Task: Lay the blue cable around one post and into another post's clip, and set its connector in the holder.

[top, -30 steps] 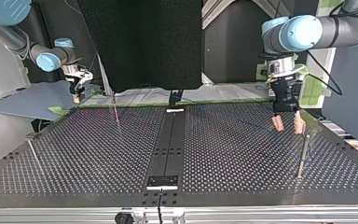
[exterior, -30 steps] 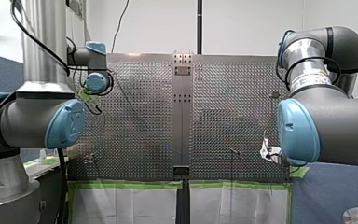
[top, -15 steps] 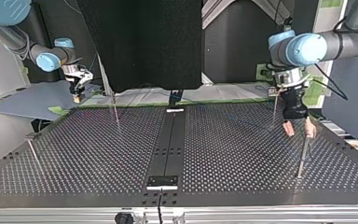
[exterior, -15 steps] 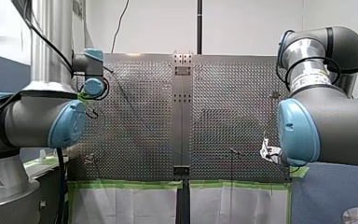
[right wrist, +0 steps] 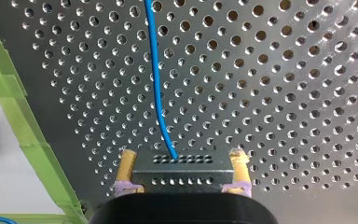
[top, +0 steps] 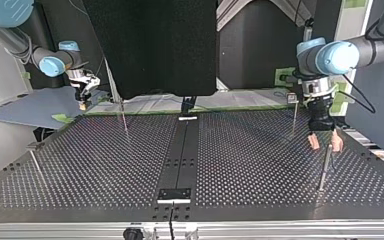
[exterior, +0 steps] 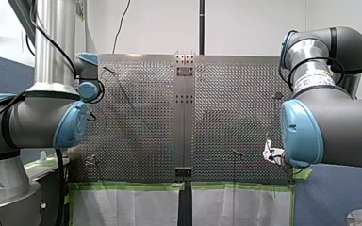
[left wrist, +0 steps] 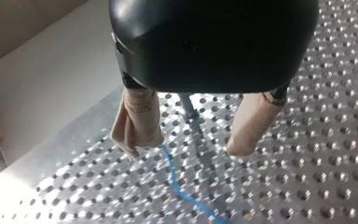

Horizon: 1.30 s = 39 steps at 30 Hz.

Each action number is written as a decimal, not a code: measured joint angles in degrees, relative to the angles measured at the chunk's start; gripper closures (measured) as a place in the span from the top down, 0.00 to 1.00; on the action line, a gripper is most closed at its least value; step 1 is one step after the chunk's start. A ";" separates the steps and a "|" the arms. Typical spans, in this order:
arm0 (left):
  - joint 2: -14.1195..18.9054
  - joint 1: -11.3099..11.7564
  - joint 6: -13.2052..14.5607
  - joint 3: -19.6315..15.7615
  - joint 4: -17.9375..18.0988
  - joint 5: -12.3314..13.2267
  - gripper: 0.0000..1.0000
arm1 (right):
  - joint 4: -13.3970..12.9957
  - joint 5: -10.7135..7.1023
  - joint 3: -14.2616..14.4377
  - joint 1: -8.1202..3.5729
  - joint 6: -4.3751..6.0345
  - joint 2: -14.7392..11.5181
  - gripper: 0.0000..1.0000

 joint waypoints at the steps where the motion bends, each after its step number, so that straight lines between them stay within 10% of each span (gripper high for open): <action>1: -0.19 0.01 -0.66 0.00 0.40 0.66 1.00 | 0.02 0.00 0.00 0.02 -0.01 0.00 0.00; 11: -1.08 0.62 -4.89 1.04 1.25 0.23 1.00 | 0.02 0.00 0.00 0.10 -0.01 -0.01 0.00; 39: -5.74 0.61 -3.96 7.43 -2.38 -3.00 1.00 | 0.20 0.03 0.00 0.26 -0.02 0.00 0.00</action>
